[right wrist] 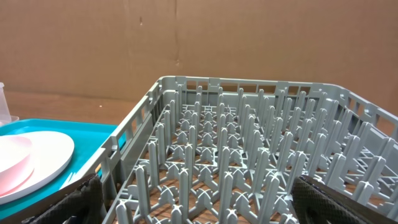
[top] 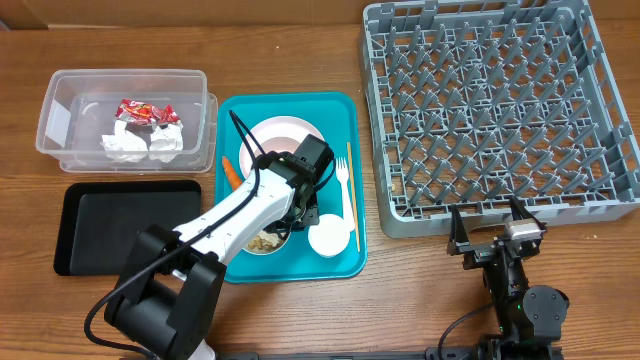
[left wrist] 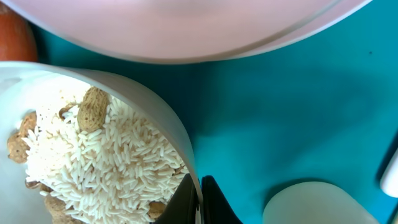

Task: Sort waste into correct bins and load items into the dishwasher
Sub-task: 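Lower the left gripper onto the white rice bowl rim and grasp it, then lift the rice bowl and carry it left over the black tray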

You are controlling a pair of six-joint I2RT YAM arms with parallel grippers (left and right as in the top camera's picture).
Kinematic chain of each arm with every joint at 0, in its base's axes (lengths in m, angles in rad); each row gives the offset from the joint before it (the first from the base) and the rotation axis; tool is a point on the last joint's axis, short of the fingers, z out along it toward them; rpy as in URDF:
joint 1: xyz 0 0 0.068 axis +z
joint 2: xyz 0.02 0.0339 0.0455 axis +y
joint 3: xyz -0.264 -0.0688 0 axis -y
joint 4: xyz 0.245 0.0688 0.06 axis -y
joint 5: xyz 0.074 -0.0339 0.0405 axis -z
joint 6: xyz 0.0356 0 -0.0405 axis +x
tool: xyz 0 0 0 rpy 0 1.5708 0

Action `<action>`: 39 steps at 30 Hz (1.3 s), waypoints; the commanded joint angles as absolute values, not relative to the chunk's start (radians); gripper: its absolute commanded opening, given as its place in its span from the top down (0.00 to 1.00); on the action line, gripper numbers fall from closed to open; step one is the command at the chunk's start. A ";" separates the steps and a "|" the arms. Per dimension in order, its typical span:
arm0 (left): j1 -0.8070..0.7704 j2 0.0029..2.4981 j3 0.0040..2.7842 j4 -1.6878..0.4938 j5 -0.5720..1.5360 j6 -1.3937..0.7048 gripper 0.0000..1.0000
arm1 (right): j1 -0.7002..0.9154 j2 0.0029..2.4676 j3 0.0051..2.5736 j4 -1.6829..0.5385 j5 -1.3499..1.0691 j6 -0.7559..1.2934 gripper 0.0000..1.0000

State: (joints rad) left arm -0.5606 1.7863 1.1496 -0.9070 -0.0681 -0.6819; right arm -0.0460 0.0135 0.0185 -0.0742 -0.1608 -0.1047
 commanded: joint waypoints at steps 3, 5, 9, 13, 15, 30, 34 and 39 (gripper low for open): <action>-0.556 1.799 1.142 -0.924 -0.058 -0.676 0.96 | -0.052 0.003 0.008 -0.069 -0.166 -0.097 0.00; -0.556 1.799 1.142 -0.935 -0.058 -0.676 0.96 | -0.052 0.003 0.008 -0.069 -0.166 -0.097 0.00; -0.556 1.799 1.142 -0.939 -0.058 -0.626 0.96 | -0.052 0.003 0.008 -0.069 -0.166 -0.097 0.00; -0.556 1.799 1.142 -0.946 -0.054 -0.598 0.96 | -0.052 0.003 0.008 -0.069 -0.166 -0.097 0.00; -0.556 1.799 1.142 -0.945 -0.054 -0.598 0.96 | -0.052 0.003 0.008 -0.069 -0.166 -0.097 0.00; -0.556 1.799 1.308 -1.090 -0.055 -0.531 0.96 | -0.052 0.003 0.008 -0.069 -0.166 -0.097 0.00; -0.554 1.799 1.346 -1.129 -0.055 -0.523 0.96 | -0.052 0.003 0.008 -0.069 -0.166 -0.097 0.00; -0.530 1.799 1.378 -1.167 -0.047 -0.527 0.96 | -0.052 0.003 0.008 -0.069 -0.166 -0.097 0.00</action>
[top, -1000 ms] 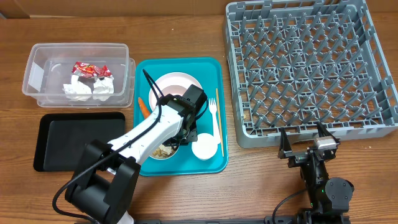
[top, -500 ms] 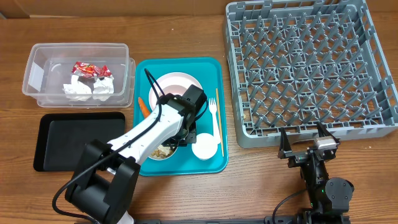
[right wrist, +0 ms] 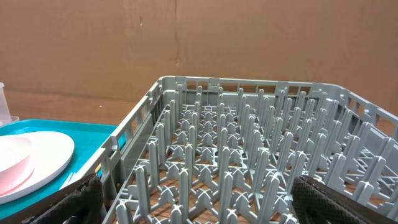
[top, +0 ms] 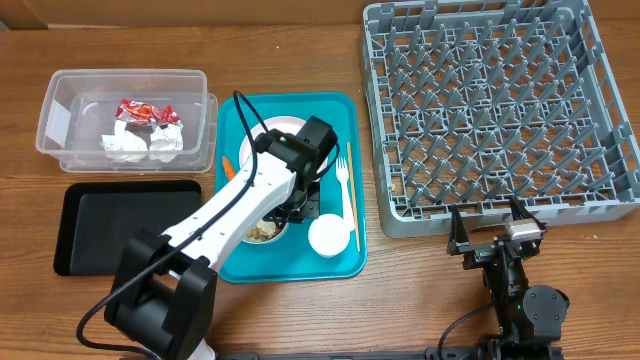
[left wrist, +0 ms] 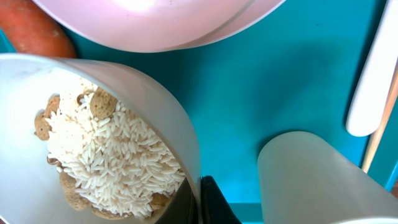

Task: Sort waste into correct bins and load items into the dishwasher
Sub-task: 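Lift the rice bowl and carry it left over the black tray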

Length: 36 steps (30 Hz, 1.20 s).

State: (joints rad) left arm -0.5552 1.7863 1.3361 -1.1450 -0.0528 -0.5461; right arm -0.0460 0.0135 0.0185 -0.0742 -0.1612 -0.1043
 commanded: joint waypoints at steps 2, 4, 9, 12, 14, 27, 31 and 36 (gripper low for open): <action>-0.510 1.798 1.402 -1.204 -0.047 -0.521 0.96 | -0.052 0.003 0.008 -0.069 -0.166 -0.097 0.00; -0.490 1.797 1.425 -1.233 -0.039 -0.500 0.96 | -0.052 0.003 0.008 -0.069 -0.166 -0.097 0.00; -0.442 1.759 1.452 -1.252 0.049 -0.421 0.96 | -0.052 0.003 0.008 -0.069 -0.166 -0.097 0.00; -0.408 1.717 1.453 -1.261 0.060 -0.399 0.96 | -0.052 0.003 0.008 -0.069 -0.166 -0.097 0.00; -0.383 1.686 1.453 -1.272 0.059 -0.388 0.96 | -0.052 0.003 0.008 -0.069 -0.166 -0.097 0.00; -0.117 1.451 1.453 -1.335 0.033 -0.294 0.96 | -0.052 0.003 0.008 -0.069 -0.166 -0.097 0.00; -0.007 1.422 1.453 -1.335 0.033 -0.296 0.96 | -0.052 0.003 0.008 -0.069 -0.166 -0.097 0.00; 0.092 1.423 1.427 -1.333 -0.025 -0.322 0.95 | -0.052 0.003 0.008 -0.069 -0.166 -0.097 0.00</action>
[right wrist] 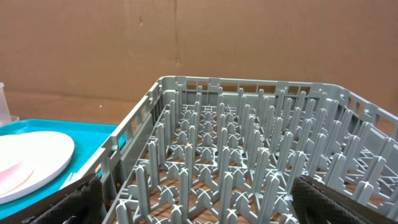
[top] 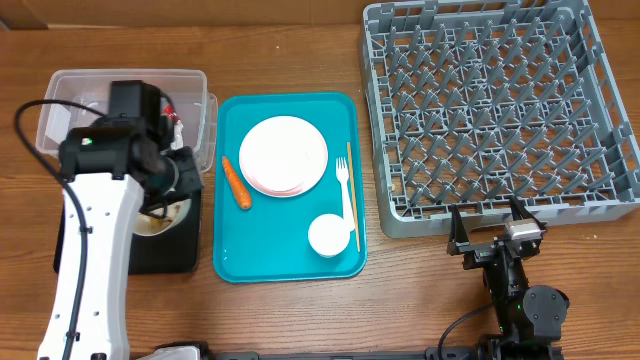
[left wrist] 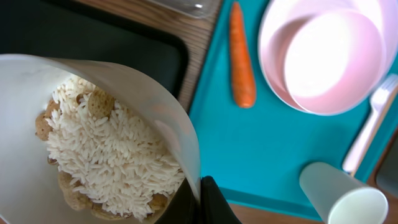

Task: Sort waste into correct bins and load items into the dishwasher
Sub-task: 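Lift the rice bowl and carry it left over the black tray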

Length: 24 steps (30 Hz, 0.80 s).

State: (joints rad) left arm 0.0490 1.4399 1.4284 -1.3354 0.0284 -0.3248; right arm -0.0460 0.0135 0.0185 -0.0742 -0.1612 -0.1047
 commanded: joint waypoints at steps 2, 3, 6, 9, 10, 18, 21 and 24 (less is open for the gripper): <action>0.122 1.423 1.414 -1.332 -0.044 -0.349 0.96 | -0.052 0.003 0.008 -0.069 -0.166 -0.097 0.00; 0.137 1.423 1.408 -1.329 -0.044 -0.356 0.96 | -0.052 0.003 0.008 -0.069 -0.166 -0.097 0.00; 0.174 1.425 1.386 -1.320 -0.052 -0.356 0.96 | -0.052 0.003 0.008 -0.069 -0.166 -0.097 0.00; 0.197 1.425 1.356 -1.307 -0.053 -0.355 0.96 | -0.052 0.003 0.008 -0.069 -0.166 -0.097 0.00; 0.203 1.426 1.348 -1.303 -0.056 -0.355 0.96 | -0.052 0.003 0.008 -0.069 -0.166 -0.097 0.00; 0.211 1.427 1.328 -1.296 -0.162 -0.374 0.96 | -0.052 0.003 0.008 -0.069 -0.166 -0.097 0.00; 0.211 1.427 1.328 -1.285 -0.178 -0.392 0.96 | -0.052 0.003 0.008 -0.069 -0.166 -0.097 0.00; 0.211 1.427 1.328 -1.282 -0.222 -0.427 0.96 | -0.052 0.003 0.008 -0.069 -0.166 -0.097 0.00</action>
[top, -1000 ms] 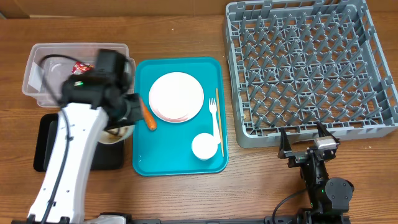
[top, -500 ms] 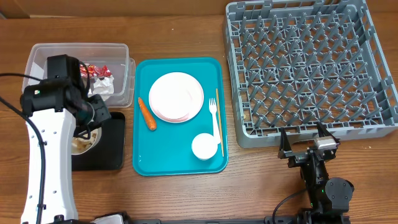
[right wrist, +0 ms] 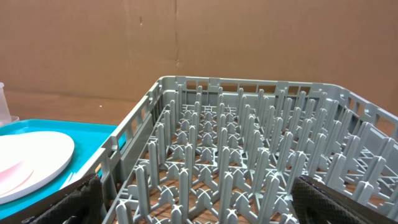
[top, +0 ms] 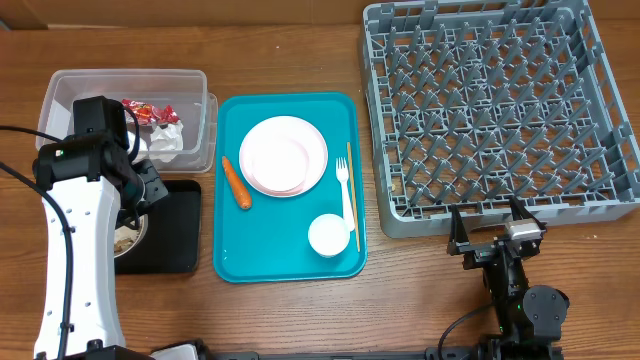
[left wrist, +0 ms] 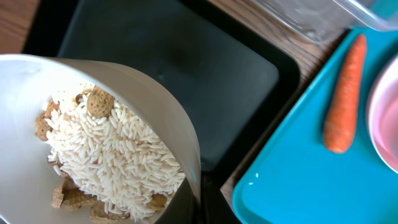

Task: Sort waste into correct bins and load items into the dishwasher
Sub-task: 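Lift the rice bowl and carry it left over the black tray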

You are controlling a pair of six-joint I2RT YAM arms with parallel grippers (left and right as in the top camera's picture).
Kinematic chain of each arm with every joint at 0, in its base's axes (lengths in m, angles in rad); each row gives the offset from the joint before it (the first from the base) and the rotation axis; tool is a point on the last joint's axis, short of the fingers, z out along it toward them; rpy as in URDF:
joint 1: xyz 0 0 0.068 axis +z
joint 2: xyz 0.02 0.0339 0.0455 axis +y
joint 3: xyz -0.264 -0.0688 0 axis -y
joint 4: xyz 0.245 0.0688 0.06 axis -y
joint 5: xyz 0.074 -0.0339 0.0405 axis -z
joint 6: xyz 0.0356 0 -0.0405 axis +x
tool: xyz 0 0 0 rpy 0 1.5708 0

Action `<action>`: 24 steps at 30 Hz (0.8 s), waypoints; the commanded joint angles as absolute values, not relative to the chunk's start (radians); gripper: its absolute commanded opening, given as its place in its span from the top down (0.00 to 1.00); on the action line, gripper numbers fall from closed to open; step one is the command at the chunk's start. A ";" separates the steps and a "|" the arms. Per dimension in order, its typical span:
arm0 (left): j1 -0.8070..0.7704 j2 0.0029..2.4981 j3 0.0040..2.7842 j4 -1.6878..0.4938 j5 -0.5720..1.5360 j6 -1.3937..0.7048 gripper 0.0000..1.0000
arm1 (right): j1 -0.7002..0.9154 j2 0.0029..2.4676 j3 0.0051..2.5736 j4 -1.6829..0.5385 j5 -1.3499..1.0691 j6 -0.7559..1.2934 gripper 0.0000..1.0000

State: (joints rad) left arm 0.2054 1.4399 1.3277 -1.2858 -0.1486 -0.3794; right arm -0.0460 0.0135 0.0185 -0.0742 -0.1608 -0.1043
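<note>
My left gripper (left wrist: 200, 200) is shut on the rim of a white bowl (left wrist: 93, 143) holding rice and peanuts. It hangs over the left part of the black tray (top: 178, 232); from above the bowl (top: 128, 238) shows beside the arm. On the teal tray (top: 290, 255) lie a carrot (top: 236, 182), a pink plate with a bowl in it (top: 285, 155), a white fork (top: 345, 190), a chopstick and a white cup (top: 328, 235). My right gripper (top: 497, 232) stands open at the front edge of the grey dish rack (top: 500, 110).
A clear plastic bin (top: 60, 110) with crumpled wrappers stands behind the black tray, close to my left arm. The rack (right wrist: 249, 143) fills the right wrist view, with the teal tray's corner at its left.
My left gripper has moved further left and nearer with the bowl, from the black tray's right part to its left part. The right arm has not moved.
My left gripper was shut on the rice bowl's rim while it sat on the teal tray by the cup. Then the bowl was raised a little above the tray. Later it hung over the black tray, and now it is further left over that tray.
</note>
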 commanded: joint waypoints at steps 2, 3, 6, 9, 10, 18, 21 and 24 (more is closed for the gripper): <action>0.211 1.427 1.328 -1.282 -0.221 -0.428 0.96 | -0.052 0.003 0.008 -0.069 -0.166 -0.098 0.00; 0.211 1.427 1.328 -1.281 -0.221 -0.428 0.96 | -0.052 0.003 0.008 -0.069 -0.166 -0.097 0.00; 0.211 1.427 1.328 -1.281 -0.236 -0.451 0.96 | -0.052 0.003 0.008 -0.069 -0.166 -0.097 0.00; 0.211 1.427 1.328 -1.274 -0.247 -0.457 0.96 | -0.052 0.003 0.008 -0.069 -0.166 -0.097 0.00; 0.211 1.427 1.328 -1.272 -0.247 -0.457 0.96 | -0.052 0.003 0.008 -0.069 -0.166 -0.097 0.00; 0.211 1.429 1.328 -1.258 -0.247 -0.384 0.96 | -0.052 0.003 0.008 -0.069 -0.166 -0.097 0.00; 0.211 1.431 1.328 -1.269 -0.243 -0.300 0.96 | -0.052 0.003 0.008 -0.069 -0.166 -0.097 0.00; 0.211 1.431 1.328 -1.290 -0.224 -0.291 0.96 | -0.052 0.003 0.008 -0.069 -0.166 -0.097 0.00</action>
State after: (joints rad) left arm 0.2054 1.4399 1.3277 -1.2804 -0.2188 -0.3538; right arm -0.0460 0.0135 0.0185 -0.0746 -0.1612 -0.1047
